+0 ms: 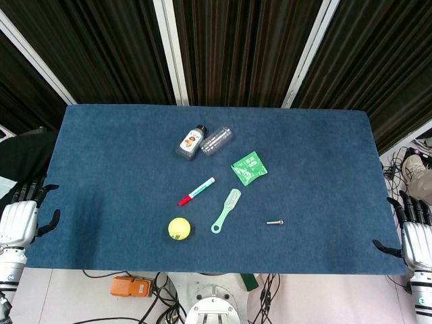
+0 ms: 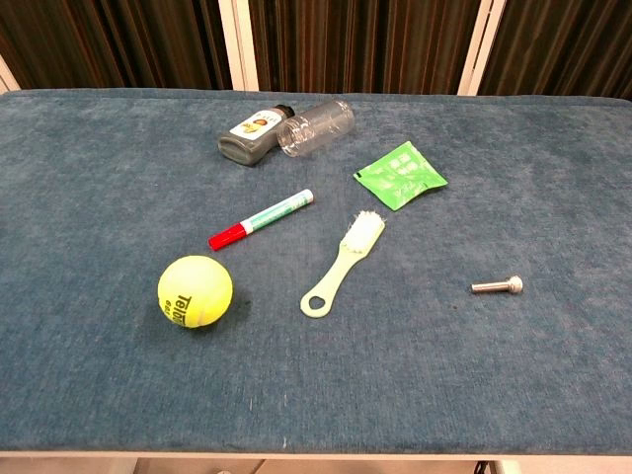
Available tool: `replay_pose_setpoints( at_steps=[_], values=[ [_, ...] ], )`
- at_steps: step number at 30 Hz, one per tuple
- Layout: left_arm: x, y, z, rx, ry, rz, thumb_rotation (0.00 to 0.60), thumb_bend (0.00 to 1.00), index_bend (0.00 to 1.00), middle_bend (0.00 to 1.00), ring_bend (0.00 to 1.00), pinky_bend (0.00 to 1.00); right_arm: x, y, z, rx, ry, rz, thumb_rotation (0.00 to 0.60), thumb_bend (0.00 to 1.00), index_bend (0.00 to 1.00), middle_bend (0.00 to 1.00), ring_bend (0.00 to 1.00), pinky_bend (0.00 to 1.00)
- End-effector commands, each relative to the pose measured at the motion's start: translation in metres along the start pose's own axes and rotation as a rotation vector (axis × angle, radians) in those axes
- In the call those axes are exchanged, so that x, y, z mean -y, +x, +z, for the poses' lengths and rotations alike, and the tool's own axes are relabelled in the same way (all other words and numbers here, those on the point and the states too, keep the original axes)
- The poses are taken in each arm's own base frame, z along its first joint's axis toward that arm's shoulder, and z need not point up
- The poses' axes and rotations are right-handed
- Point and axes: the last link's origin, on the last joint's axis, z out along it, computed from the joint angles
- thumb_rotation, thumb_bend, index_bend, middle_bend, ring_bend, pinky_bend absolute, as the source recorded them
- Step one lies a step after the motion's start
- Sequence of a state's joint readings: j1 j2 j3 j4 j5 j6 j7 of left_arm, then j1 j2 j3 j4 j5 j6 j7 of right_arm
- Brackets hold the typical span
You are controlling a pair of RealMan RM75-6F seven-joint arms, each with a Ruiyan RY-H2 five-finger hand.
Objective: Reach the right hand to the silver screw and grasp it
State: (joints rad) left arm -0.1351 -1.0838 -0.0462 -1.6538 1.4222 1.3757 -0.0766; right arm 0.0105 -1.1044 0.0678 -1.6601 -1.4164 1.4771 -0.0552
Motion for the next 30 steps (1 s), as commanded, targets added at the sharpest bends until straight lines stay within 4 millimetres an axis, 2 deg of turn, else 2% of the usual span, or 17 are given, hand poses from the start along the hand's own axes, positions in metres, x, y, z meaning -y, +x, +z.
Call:
replay_pose_setpoints(
  at_steps=[1,20,26,30],
  values=[
    [0.0,0.0,0.0,0.0,0.001,-0.001,0.6,0.45,0.23,0.05,0.04,0.12,0.0,0.0,0.0,0.0,0.0,0.001,0.6,0.15,0.21,0.06,0.05,0.0],
    [-0.002,-0.001,-0.002,0.003,-0.003,-0.005,0.6,0.45,0.23,0.05,0.04,0.12,0.001,-0.007,0.007,0.026,0.015,0.003,0.6,0.15,0.24,0.06,0.05,0.0],
    [-0.003,-0.002,-0.004,0.009,-0.014,-0.004,0.6,0.45,0.23,0.05,0.04,0.12,0.01,-0.02,0.016,0.094,0.081,0.018,0.6,0.15,0.27,0.06,0.05,0.0],
    [-0.004,-0.003,-0.005,0.015,-0.016,-0.012,0.6,0.45,0.23,0.05,0.04,0.12,0.023,-0.027,0.03,0.126,0.13,-0.001,0.6,0.19,0.29,0.06,0.05,0.0]
  ],
)
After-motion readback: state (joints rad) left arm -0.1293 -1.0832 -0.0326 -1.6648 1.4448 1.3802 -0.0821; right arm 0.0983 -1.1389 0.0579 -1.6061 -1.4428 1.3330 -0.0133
